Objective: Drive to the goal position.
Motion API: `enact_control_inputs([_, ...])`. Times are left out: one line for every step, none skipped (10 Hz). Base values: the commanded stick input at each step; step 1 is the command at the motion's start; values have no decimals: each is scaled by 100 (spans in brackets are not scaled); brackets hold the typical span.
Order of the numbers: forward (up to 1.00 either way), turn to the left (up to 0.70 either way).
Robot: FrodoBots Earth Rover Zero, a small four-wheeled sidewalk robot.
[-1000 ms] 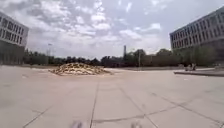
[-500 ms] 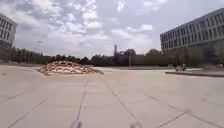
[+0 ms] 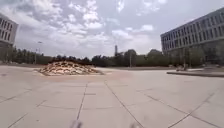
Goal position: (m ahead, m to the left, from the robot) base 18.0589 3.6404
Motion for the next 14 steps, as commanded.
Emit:
enact_control_inputs([8, 2])
enact_control_inputs([8, 2])
enact_control_inputs([8, 2])
enact_control_inputs([8, 2])
enact_control_inputs([8, 2])
enact_control_inputs([8, 2])
enact_control_inputs([8, 2])
enact_control_inputs([8, 2])
enact_control_inputs([8, 2])
enact_control_inputs([8, 2])
enact_control_inputs([9, 2])
enact_control_inputs([49, 6])
enact_control_inputs([100, 4])
enact_control_inputs([100, 4])
